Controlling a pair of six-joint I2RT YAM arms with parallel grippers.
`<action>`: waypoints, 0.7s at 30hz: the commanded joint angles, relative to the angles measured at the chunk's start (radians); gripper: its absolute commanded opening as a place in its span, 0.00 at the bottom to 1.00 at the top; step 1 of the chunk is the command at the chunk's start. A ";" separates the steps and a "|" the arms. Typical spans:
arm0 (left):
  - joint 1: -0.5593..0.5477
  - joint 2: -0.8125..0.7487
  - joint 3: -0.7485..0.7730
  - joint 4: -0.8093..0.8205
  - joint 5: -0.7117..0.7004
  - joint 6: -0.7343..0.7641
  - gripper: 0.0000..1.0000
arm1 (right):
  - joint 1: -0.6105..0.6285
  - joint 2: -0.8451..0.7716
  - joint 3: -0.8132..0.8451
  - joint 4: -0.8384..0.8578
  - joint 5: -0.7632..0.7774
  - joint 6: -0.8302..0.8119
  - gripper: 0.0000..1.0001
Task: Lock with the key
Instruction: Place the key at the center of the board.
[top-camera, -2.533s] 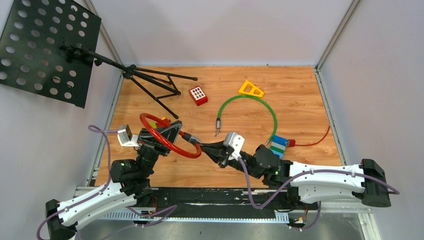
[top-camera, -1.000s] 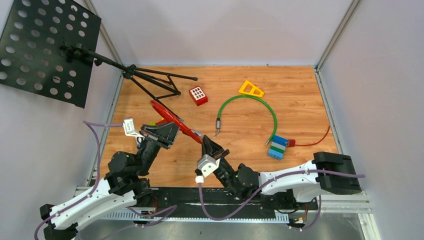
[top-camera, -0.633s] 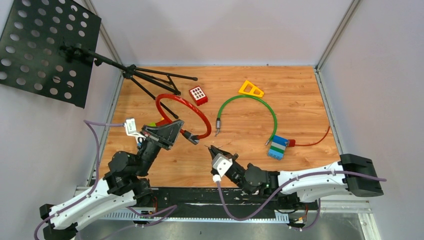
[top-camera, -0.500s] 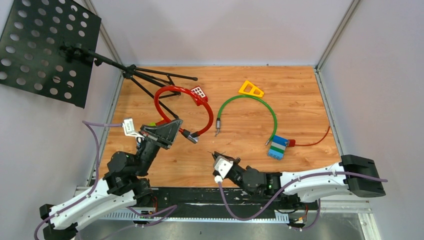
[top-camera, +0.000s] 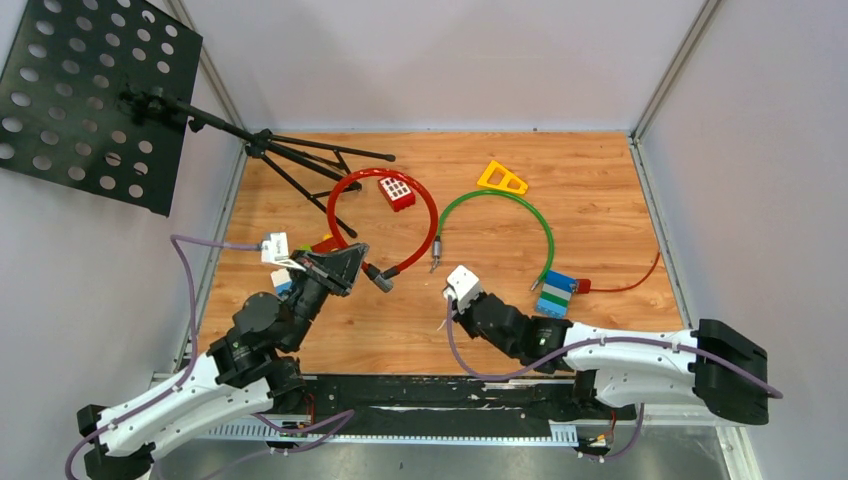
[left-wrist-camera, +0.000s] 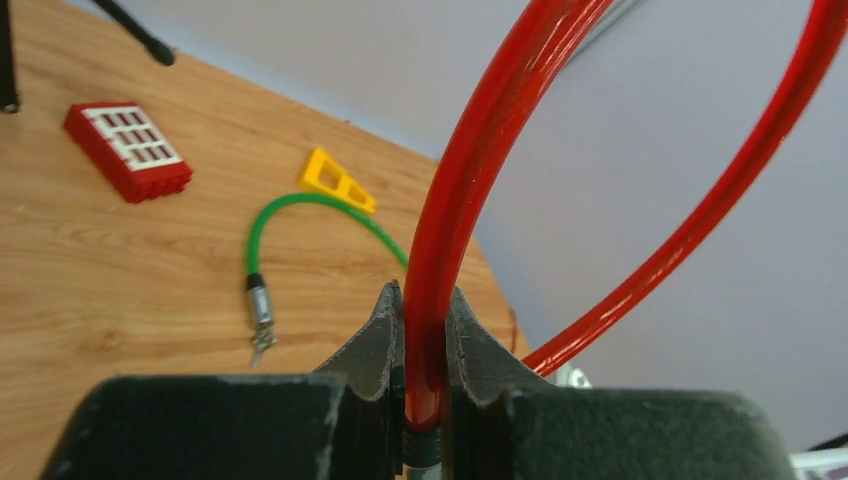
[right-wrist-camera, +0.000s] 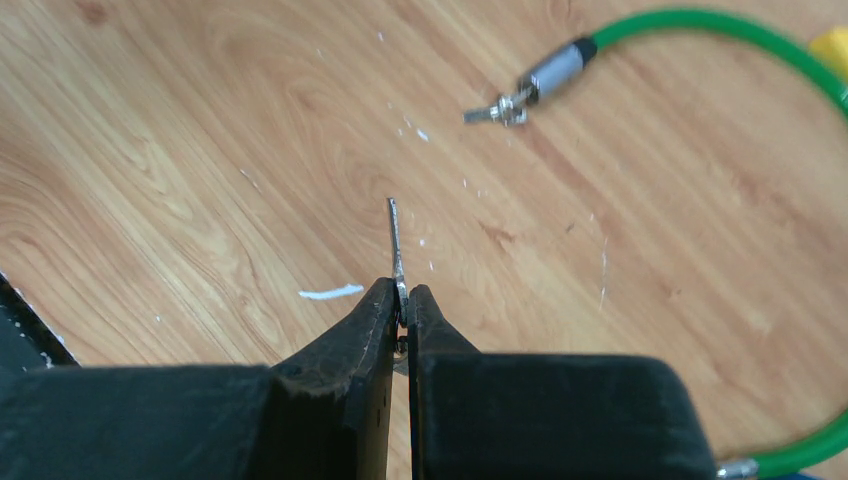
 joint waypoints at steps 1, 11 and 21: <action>0.002 0.030 0.045 -0.138 -0.081 -0.037 0.00 | -0.095 0.024 0.086 -0.213 -0.192 0.171 0.00; 0.002 0.114 -0.007 -0.177 -0.082 -0.040 0.00 | -0.164 0.133 0.159 -0.302 -0.215 0.227 0.00; 0.002 0.100 -0.029 -0.165 -0.053 -0.018 0.00 | -0.230 0.195 0.236 -0.388 -0.309 0.247 0.14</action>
